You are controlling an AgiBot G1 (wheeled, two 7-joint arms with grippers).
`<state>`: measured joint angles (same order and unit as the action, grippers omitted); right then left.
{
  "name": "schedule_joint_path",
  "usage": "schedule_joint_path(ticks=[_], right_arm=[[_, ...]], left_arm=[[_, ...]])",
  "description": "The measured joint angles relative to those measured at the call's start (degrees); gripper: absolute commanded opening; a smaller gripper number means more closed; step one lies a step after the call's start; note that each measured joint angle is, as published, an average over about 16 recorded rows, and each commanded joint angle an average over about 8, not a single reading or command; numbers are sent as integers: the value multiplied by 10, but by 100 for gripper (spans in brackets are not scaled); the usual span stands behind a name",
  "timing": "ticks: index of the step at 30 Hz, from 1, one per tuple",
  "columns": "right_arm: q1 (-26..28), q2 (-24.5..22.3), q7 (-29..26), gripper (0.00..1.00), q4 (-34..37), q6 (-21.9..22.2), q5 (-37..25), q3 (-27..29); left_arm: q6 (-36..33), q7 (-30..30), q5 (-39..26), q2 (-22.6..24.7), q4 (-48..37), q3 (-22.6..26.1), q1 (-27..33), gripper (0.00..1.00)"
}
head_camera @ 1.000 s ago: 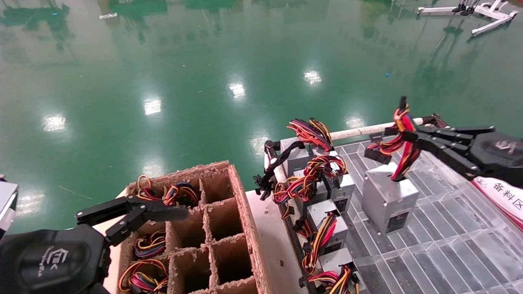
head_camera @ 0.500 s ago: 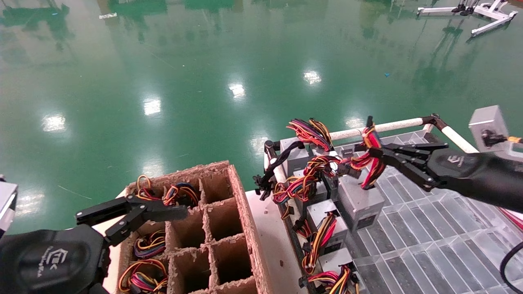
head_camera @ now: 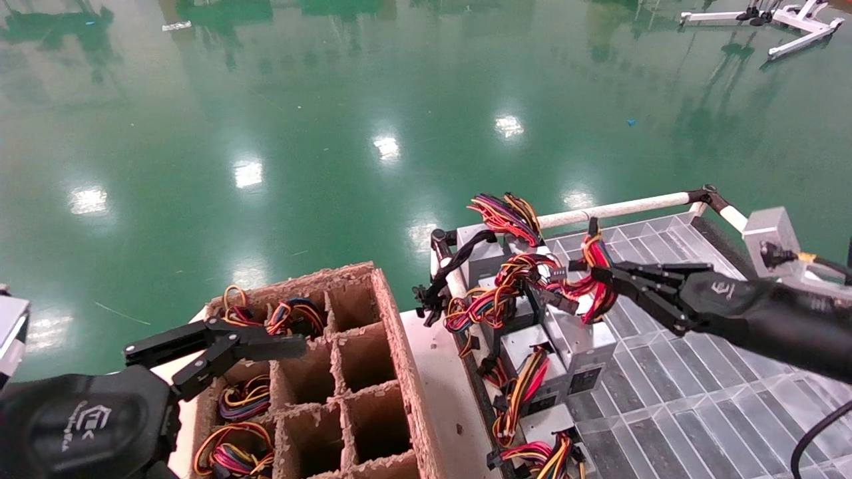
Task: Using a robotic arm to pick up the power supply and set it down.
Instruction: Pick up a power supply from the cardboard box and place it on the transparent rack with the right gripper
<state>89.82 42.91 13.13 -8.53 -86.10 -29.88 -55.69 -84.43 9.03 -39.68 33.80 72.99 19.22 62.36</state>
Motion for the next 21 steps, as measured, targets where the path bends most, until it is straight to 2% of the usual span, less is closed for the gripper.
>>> schedule_joint_path(ticks=[21], right_arm=[[-19, -33, 17, 0, 50, -28, 14, 8]], left_arm=[[0, 0, 0, 0, 0, 0, 0, 100]])
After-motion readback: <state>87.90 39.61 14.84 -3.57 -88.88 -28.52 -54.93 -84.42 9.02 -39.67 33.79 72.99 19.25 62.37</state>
